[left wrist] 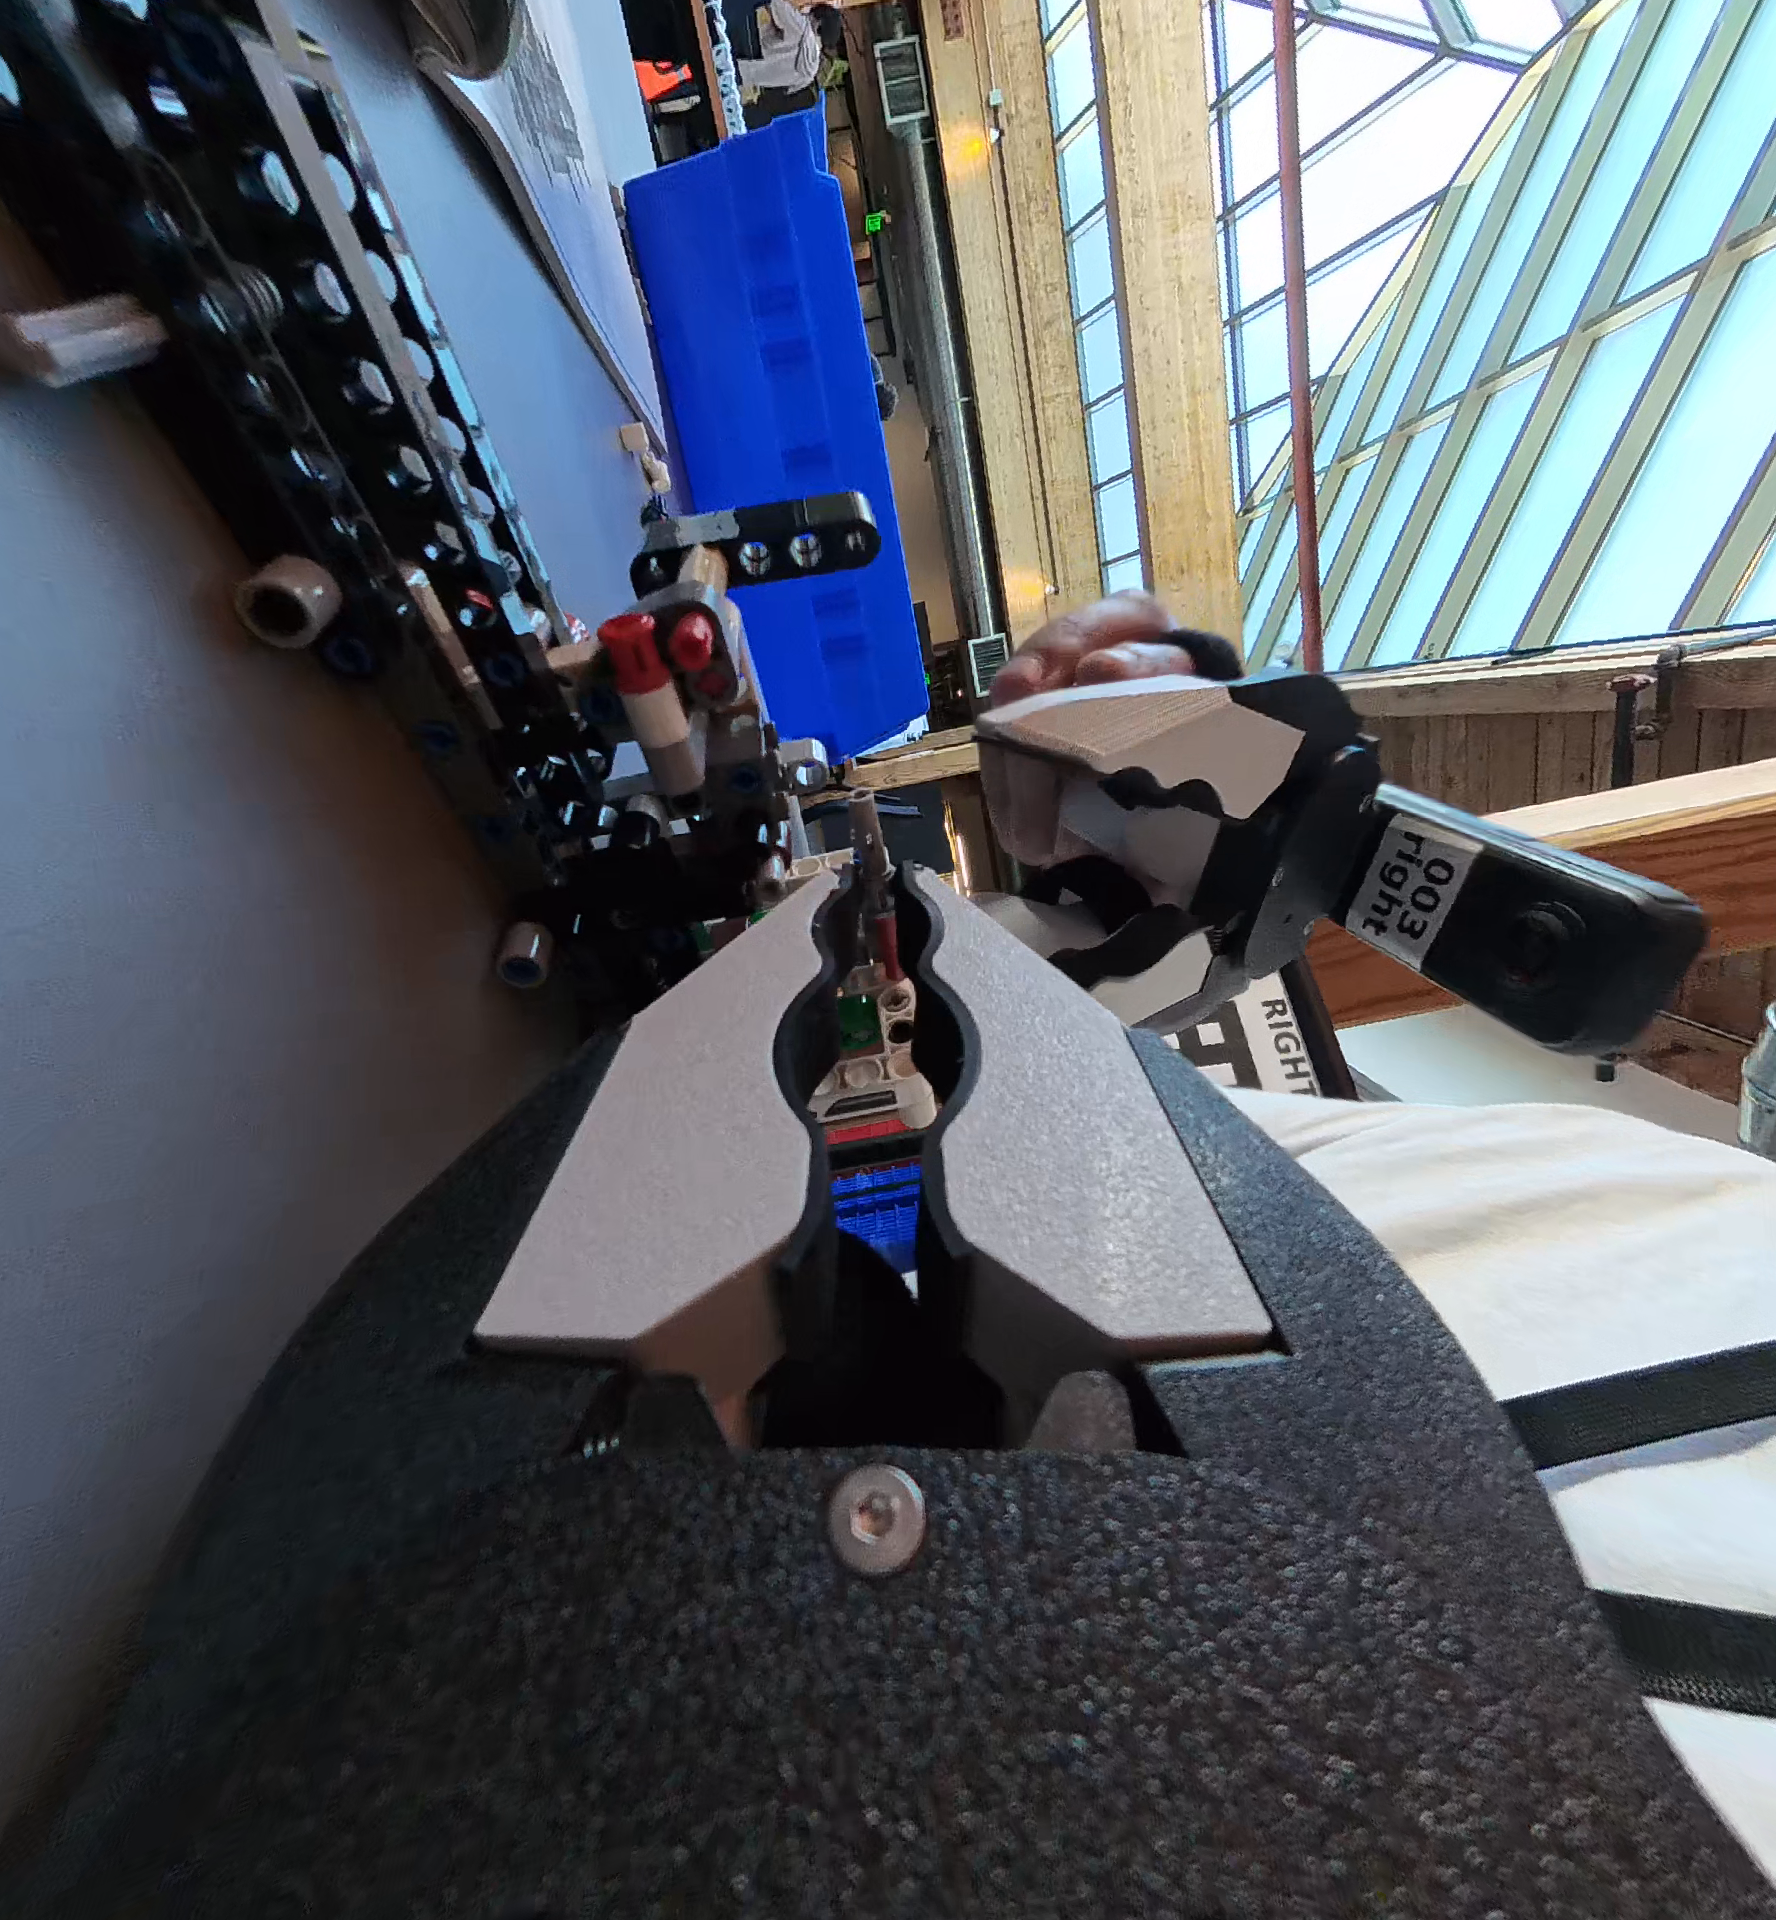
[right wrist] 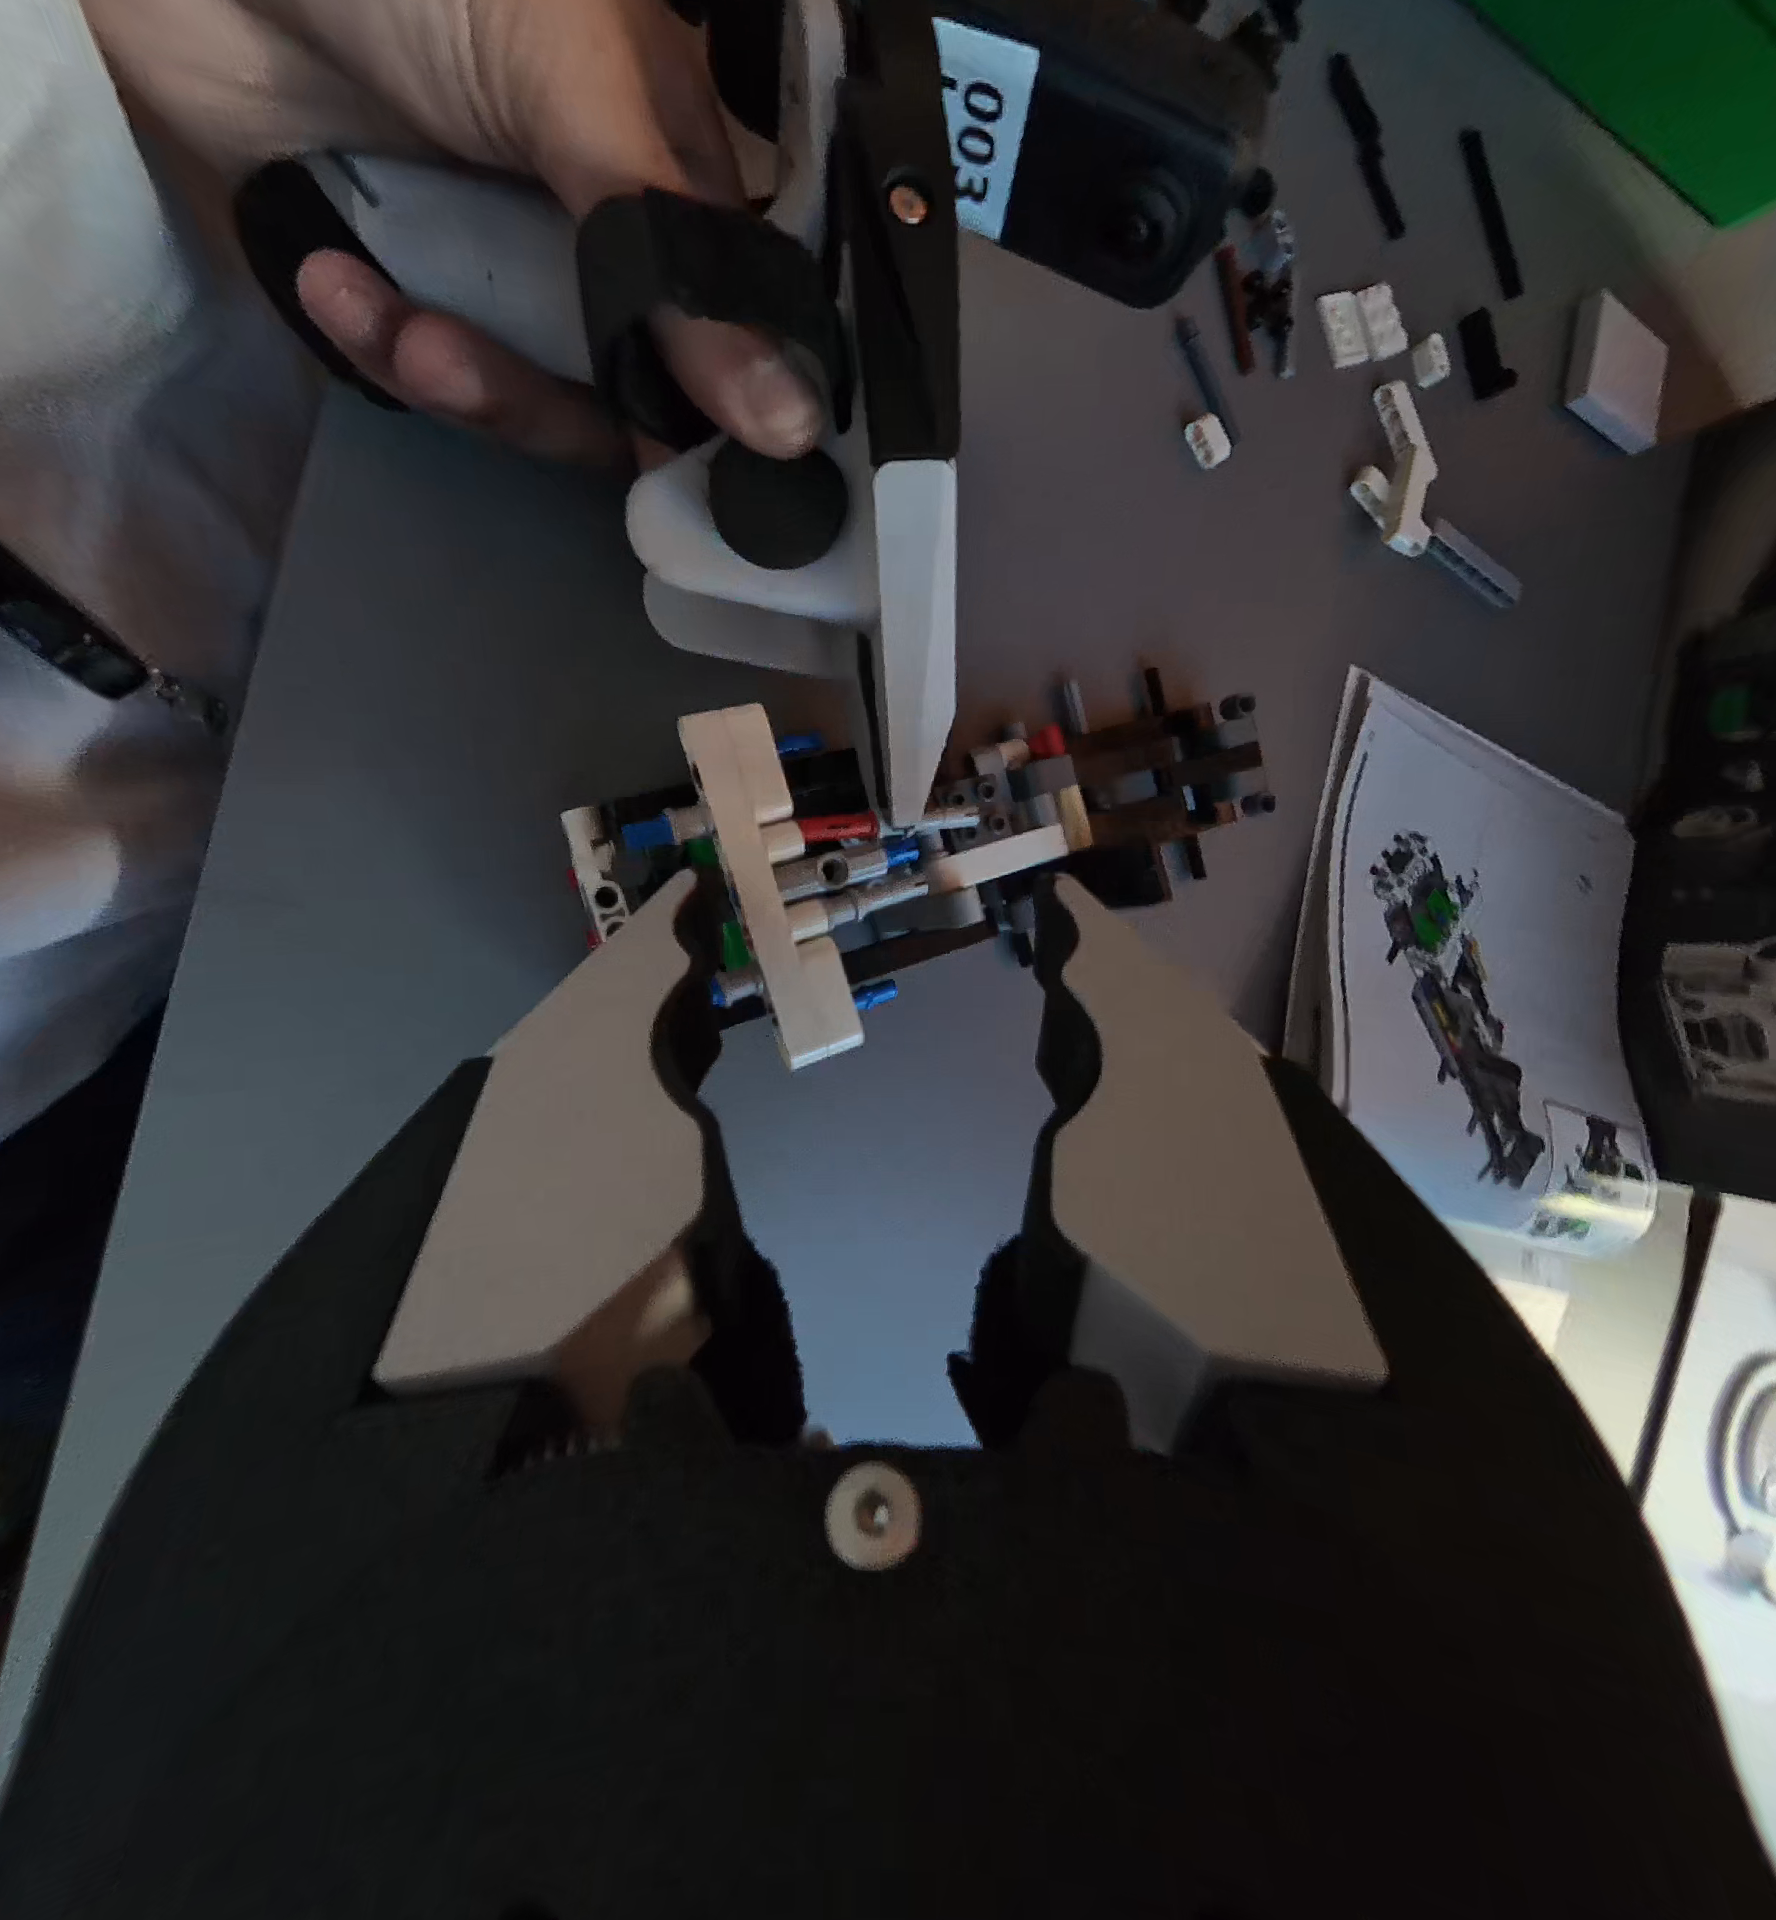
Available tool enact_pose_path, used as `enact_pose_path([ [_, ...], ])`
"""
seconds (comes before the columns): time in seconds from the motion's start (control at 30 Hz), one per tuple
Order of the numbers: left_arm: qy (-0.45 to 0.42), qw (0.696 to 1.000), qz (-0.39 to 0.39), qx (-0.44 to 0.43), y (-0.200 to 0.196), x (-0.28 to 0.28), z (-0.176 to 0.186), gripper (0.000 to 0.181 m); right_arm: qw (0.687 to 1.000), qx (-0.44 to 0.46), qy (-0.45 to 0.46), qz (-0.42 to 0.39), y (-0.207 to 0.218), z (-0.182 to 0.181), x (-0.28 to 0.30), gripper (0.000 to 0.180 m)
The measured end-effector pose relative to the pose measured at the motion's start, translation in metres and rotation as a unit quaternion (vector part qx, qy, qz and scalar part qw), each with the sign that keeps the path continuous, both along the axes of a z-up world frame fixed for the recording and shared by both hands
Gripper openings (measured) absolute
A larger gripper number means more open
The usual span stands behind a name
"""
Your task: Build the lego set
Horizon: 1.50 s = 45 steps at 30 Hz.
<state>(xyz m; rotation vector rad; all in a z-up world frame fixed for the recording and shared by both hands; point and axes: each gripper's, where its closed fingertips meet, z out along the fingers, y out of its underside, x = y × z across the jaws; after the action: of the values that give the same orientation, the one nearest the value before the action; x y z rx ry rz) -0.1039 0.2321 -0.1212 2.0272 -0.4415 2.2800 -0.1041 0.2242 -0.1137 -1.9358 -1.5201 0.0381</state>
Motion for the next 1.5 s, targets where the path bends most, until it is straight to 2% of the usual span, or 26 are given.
enact_pose_path([
  [0.1, -0.004, 1.0, 0.001, -0.005, 0.001, -0.001, 0.001, 0.002, 0.997, 0.024, 0.035, -0.063, -0.004, 0.0, 0.004, 0.048],
  [0.17, -0.011, 1.0, 0.004, -0.009, 0.002, -0.001, 0.003, 0.003, 0.987, 0.05, 0.113, -0.105, -0.008, 0.007, -0.007, 0.037],
  [0.2, -0.015, 1.0, 0.007, -0.009, 0.003, -0.002, 0.004, 0.004, 0.976, 0.068, 0.152, -0.142, -0.008, 0.012, -0.007, 0.032],
  [0.3, -0.023, 1.0, 0.012, -0.005, 0.005, -0.002, 0.007, 0.004, 0.926, 0.105, 0.255, -0.258, -0.011, 0.019, 0.004, 0.038],
  [0.37, -0.029, 0.999, 0.013, 0.006, 0.006, -0.002, 0.009, 0.003, 0.894, 0.118, 0.273, -0.335, -0.009, 0.012, 0.011, 0.038],
  [0.4, -0.034, 0.999, 0.013, 0.018, 0.006, -0.002, 0.012, 0.003, 0.888, 0.125, 0.277, -0.346, -0.008, 0.012, 0.005, 0.039],
  [0.5, -0.052, 0.998, 0.01, 0.043, 0.003, -0.001, 0.02, 0.003, 0.888, 0.138, 0.252, -0.36, -0.001, 0.009, -0.015, 0.035],
  [0.6, -0.069, 0.997, 0.007, 0.022, 0.004, -0.004, 0.024, 0.003, 0.884, 0.148, 0.238, -0.375, 0.005, 0.005, -0.02, 0.028],
  [0.73, -0.073, 0.997, -0.012, 0.025, -0.001, -0.006, 0.027, 0.004, 0.867, 0.185, 0.236, -0.398, 0.007, 0.011, -0.013, 0.005],
  [0.9, -0.076, 0.993, -0.084, 0.035, -0.006, -0.013, 0.034, 0.002, 0.864, 0.182, 0.267, -0.386, 0.002, 0.018, -0.016, 0.003],
  [1.03, -0.056, 0.983, -0.156, 0.08, -0.006, -0.021, 0.036, 0.004, 0.87, 0.19, 0.263, -0.372, 0.001, 0.018, -0.026, 0.003],
  [1.17, -0.01, 0.962, -0.232, 0.142, -0.01, -0.027, 0.032, 0.0, 0.871, 0.195, 0.25, -0.376, -0.001, 0.014, -0.032, 0.003],
  [1.23, 0.003, 0.951, -0.261, 0.168, -0.012, -0.029, 0.032, 0.001, 0.862, 0.2, 0.259, -0.387, -0.002, 0.014, -0.034, 0.003],
  [1.5, -0.028, 0.895, -0.374, 0.241, -0.021, -0.04, 0.039, 0.01, 0.871, 0.194, 0.27, -0.363, -0.008, 0.018, -0.039, 0.003],
])
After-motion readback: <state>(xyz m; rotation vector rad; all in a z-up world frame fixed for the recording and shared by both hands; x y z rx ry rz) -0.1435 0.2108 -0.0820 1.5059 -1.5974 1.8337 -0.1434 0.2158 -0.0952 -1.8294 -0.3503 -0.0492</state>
